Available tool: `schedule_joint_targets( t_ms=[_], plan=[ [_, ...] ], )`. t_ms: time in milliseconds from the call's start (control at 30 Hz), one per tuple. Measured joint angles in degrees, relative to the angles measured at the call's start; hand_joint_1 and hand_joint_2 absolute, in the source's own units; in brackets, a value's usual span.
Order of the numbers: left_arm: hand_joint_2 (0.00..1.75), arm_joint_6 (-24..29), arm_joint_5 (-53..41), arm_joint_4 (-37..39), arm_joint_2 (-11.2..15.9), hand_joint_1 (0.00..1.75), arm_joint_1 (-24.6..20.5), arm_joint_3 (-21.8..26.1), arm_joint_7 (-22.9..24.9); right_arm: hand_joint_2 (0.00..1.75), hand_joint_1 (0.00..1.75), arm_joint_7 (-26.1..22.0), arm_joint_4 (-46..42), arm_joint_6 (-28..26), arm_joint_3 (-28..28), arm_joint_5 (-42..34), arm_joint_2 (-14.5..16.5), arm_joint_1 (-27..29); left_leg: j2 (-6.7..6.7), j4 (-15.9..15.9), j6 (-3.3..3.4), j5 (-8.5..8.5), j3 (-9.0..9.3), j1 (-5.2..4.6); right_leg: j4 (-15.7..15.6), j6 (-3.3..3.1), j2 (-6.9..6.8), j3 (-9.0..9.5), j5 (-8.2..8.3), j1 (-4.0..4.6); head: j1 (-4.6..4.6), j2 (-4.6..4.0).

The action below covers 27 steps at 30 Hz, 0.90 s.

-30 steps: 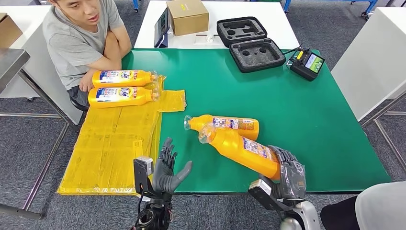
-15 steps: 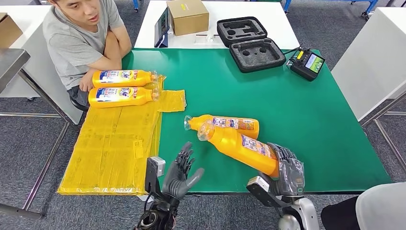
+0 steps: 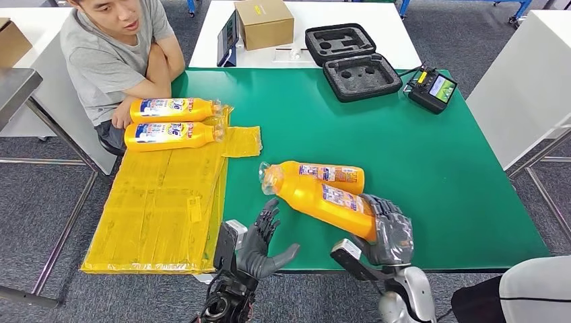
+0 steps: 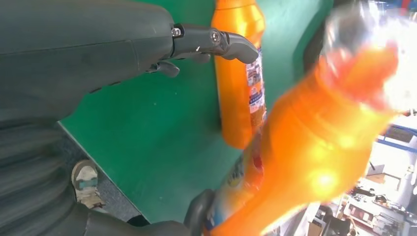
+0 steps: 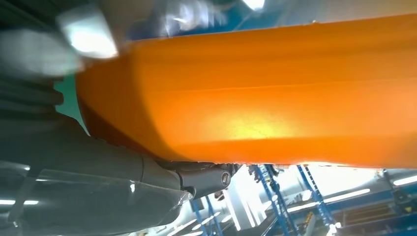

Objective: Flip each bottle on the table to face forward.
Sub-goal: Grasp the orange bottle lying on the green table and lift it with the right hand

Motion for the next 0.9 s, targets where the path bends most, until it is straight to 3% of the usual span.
schedule_joint_targets(
  t_ms=[467,900],
  plan=[
    [1.75,0.9,5.2,9.9,-3.0,0.00,-6.9,-0.1,-1.0,1.75,1.75,0.6,7.5,-2.2,7.3,1.5,1.5,-5.0,0.00,0.0,0.00,0.01,0.00,0.00,0.0,0.01,0.00,0.00,0.01,0.00,0.00,0.00],
    [1.75,1.2,8.1,13.2,-3.6,0.00,-8.5,0.1,-2.1,1.75,1.75,0.5,11.4,-3.1,9.7,1.1,2.0,-7.1,0.00,0.0,0.00,0.01,-0.01,0.00,0.0,0.01,0.00,0.00,0.01,0.00,0.01,0.00]
  ],
)
